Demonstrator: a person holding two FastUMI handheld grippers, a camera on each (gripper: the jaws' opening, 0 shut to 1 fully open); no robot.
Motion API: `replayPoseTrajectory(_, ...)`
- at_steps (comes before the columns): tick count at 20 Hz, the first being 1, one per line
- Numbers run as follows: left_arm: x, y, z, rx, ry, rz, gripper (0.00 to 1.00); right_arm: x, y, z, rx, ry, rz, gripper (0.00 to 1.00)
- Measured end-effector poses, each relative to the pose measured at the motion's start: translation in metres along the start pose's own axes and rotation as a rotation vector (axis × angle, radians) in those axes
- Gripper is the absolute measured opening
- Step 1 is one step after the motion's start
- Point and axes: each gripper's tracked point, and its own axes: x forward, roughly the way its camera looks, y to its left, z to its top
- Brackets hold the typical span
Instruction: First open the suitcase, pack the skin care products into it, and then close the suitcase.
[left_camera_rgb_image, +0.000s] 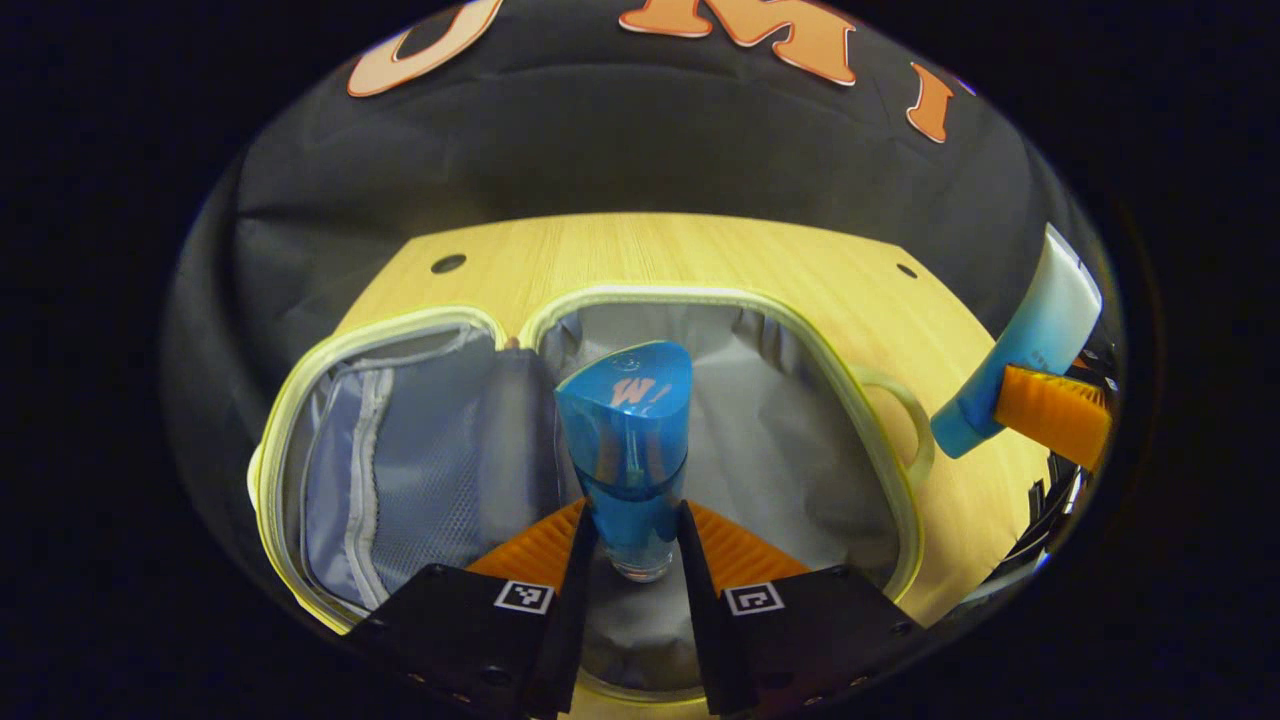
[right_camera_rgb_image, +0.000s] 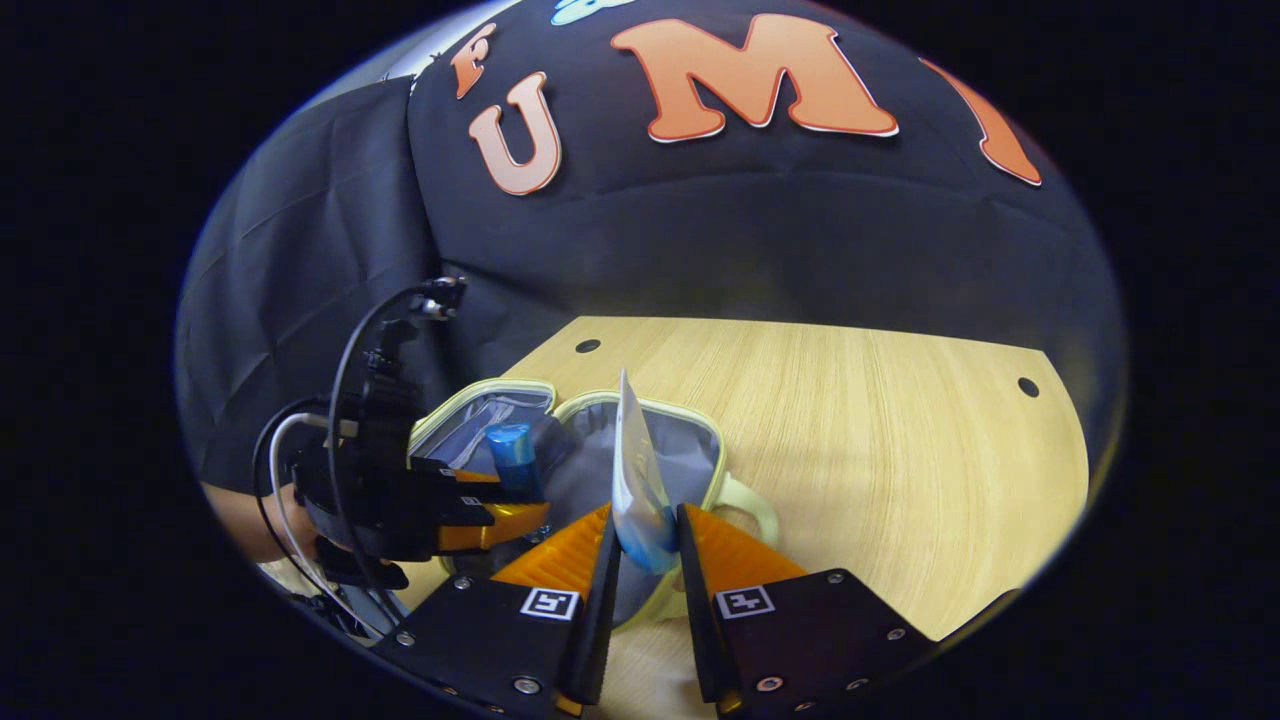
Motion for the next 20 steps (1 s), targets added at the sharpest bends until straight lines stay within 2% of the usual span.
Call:
replayPoseTrajectory(1, 0.005, -0.003, -0.003, 0.003, 0.023, -0.011, 0.48, 0.003, 0.003, -0.003, 0.004, 0.010, 0.001, 0.36)
replayPoseTrajectory(2, 0.013, -0.003, 0.001, 0.015, 0.017, -0.012, 0.48, 0.006, 0.006, -0.005, 0.009, 0.021, 0.005, 0.31)
replayPoseTrajectory(3, 0.019, -0.002, 0.001, 0.027, 0.036, -0.006, 0.48, 0.009, 0.006, -0.006, 0.014, 0.028, 0.003, 0.36)
replayPoseTrajectory(7, 0.032, -0.008, -0.008, 0.000, 0.132, 0.016, 0.47, 0.019, 0.006, -0.008, 0.053, 0.048, 0.002, 0.36)
replayPoseTrajectory(11, 0.041, -0.001, -0.004, 0.012, 0.126, 0.053, 0.47, 0.029, 0.006, -0.014, 0.079, 0.087, 0.010, 0.36)
replayPoseTrajectory(15, 0.016, 0.004, 0.010, -0.007, 0.034, 0.039, 0.50, 0.038, 0.009, -0.021, 0.111, 0.133, 0.031, 0.36)
replayPoseTrajectory(17, -0.007, 0.014, 0.022, -0.015, -0.034, 0.047, 0.55, 0.048, 0.012, -0.027, 0.126, 0.167, 0.043, 0.36)
replayPoseTrajectory(18, -0.022, 0.021, 0.030, -0.022, -0.073, 0.057, 0.63, 0.053, 0.015, -0.031, 0.133, 0.189, 0.045, 0.36)
replayPoseTrajectory(20, -0.045, 0.039, 0.040, -0.042, -0.124, 0.078, 0.70, 0.060, 0.015, -0.040, 0.145, 0.228, 0.040, 0.36)
